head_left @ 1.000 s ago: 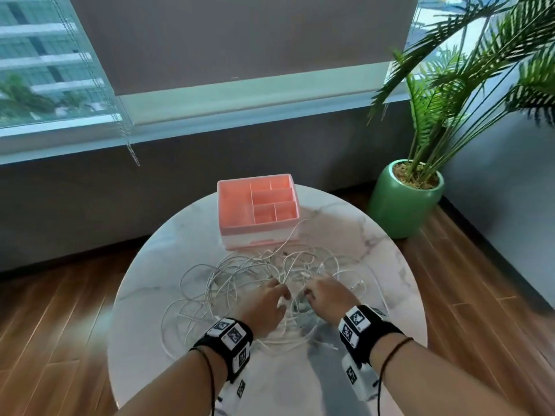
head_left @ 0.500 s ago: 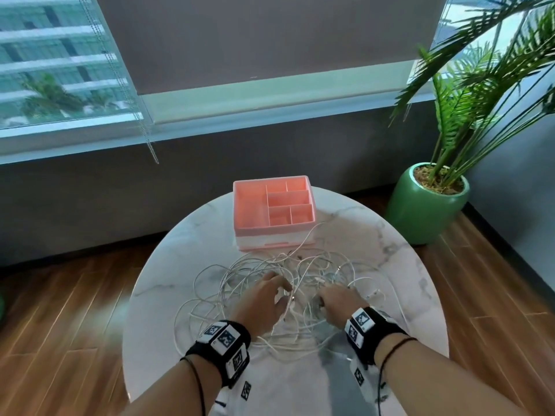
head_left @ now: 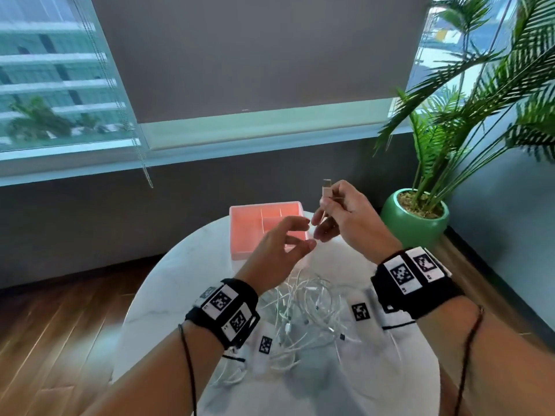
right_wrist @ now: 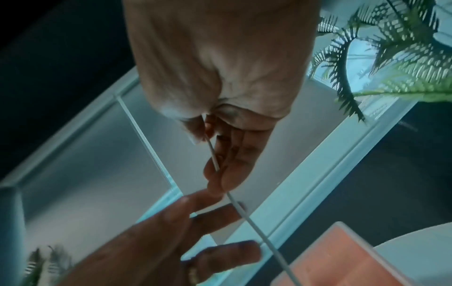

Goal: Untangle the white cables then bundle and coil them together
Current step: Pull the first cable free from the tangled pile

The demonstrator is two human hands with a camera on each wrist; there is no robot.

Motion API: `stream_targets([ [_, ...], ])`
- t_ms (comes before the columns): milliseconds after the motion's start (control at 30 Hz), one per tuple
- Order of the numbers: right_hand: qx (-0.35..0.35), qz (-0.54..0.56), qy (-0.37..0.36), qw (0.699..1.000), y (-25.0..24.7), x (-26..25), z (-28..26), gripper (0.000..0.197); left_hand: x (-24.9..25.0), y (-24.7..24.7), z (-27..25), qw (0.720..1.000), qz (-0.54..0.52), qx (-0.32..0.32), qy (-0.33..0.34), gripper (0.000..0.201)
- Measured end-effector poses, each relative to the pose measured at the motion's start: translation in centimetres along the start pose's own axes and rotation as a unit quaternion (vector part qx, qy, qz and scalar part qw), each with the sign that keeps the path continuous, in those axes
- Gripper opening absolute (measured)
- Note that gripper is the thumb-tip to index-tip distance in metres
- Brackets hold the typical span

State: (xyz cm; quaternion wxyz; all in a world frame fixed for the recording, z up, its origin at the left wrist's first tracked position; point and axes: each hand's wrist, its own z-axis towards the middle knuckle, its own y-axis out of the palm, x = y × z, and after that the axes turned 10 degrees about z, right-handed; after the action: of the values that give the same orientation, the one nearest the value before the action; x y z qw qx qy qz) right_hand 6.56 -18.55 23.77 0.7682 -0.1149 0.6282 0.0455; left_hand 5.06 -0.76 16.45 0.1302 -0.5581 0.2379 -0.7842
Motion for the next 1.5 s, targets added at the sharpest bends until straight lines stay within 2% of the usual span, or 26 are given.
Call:
stream_targets([
  [100, 0.026, 0.068, -0.058, 0.996, 1.2, -3.5, 0.3, 0.008, -0.1, 0.9, 0.8, 0.999, -0.019, -0.032, 0.018, 0.012],
  [167, 0.065, 0.124, -0.102, 0.985, 1.3, -5.6, 0.9, 0.010, -0.9, 1.5, 0.7, 0.998, -0.011, -0.054, 0.001, 0.022],
  [233, 0.113, 0.197, -0.157, 0.961, 0.7, -7.9, 1.7, 0.013, -2.6, 1.8, -0.2, 0.997, 0.000, -0.080, -0.023, 0.026],
  [333, 0.173, 0.286, -0.255, 0.907, -1.5, -11.4, 2.6, 0.011, -6.0, 1.4, -2.1, 0.994, 0.015, -0.093, -0.058, 0.021],
  [400, 0.205, 0.295, -0.303, 0.883, -3.3, -12.7, 2.8, 0.008, -7.9, 0.9, -3.0, 0.992, 0.035, -0.086, -0.088, 0.020],
  [467, 0.222, 0.263, -0.317, 0.884, -4.5, -12.5, 2.8, 0.005, -8.7, 0.2, -3.3, 0.991, 0.047, -0.079, -0.100, 0.020],
  [567, 0.217, 0.157, -0.278, 0.923, -4.6, -9.2, 2.7, 0.005, -7.6, -0.9, -2.8, 0.993, 0.019, -0.071, -0.093, 0.022],
  [633, 0.164, 0.063, -0.225, 0.958, -3.5, -6.1, 2.4, 0.015, -6.2, -1.5, -2.0, 0.993, -0.024, -0.041, -0.112, 0.022],
  [700, 0.077, -0.048, -0.139, 0.986, -2.1, -2.8, 1.7, 0.027, -4.9, -2.0, -1.0, 0.988, -0.087, -0.004, -0.126, 0.020],
  [767, -0.043, -0.147, -0.060, 0.986, -0.1, 0.7, 0.8, 0.018, -3.5, -2.2, -0.4, 0.985, -0.121, 0.028, -0.121, 0.019],
  [833, -0.113, -0.183, -0.010, 0.977, 2.1, 3.4, -0.2, 0.008, -2.0, -2.5, -0.1, 0.984, -0.132, 0.055, -0.104, 0.020],
  [933, -0.094, -0.164, 0.032, 0.981, 4.5, 5.7, -0.8, 0.003, -0.5, -3.1, -0.1, 0.989, -0.100, 0.097, -0.053, 0.019],
  [1000, -0.056, -0.144, 0.037, 0.987, 5.4, 6.3, -0.6, 0.011, -0.1, -3.3, -0.3, 0.990, -0.084, 0.112, -0.026, 0.017],
  [1067, -0.041, -0.117, 0.033, 0.992, 5.8, 6.8, -0.3, 0.013, 0.1, -3.4, -0.7, 0.988, -0.107, 0.107, -0.029, 0.017],
  [1133, -0.054, -0.103, 0.041, 0.992, 5.9, 6.9, -0.3, 0.009, 0.2, -3.2, -1.1, 0.986, -0.123, 0.102, -0.038, 0.016],
  [1233, -0.053, -0.062, 0.041, 0.996, 6.0, 6.4, -0.6, 0.013, -0.7, -2.8, -1.4, 0.983, -0.136, 0.099, -0.074, 0.016],
  [1300, -0.027, -0.001, 0.026, 0.999, 6.0, 5.7, -0.4, 0.012, -1.8, -2.1, -2.0, 0.987, -0.120, 0.060, -0.093, 0.019],
  [1400, -0.005, 0.047, 0.009, 0.999, 5.8, 4.1, 0.1, 0.014, -4.4, -0.1, -3.8, 0.991, -0.056, -0.054, -0.104, 0.025],
  [1500, 0.012, 0.068, -0.019, 0.997, 5.0, 1.9, 0.6, 0.013, -7.3, 1.5, -5.3, 0.991, 0.026, -0.070, -0.111, 0.023],
])
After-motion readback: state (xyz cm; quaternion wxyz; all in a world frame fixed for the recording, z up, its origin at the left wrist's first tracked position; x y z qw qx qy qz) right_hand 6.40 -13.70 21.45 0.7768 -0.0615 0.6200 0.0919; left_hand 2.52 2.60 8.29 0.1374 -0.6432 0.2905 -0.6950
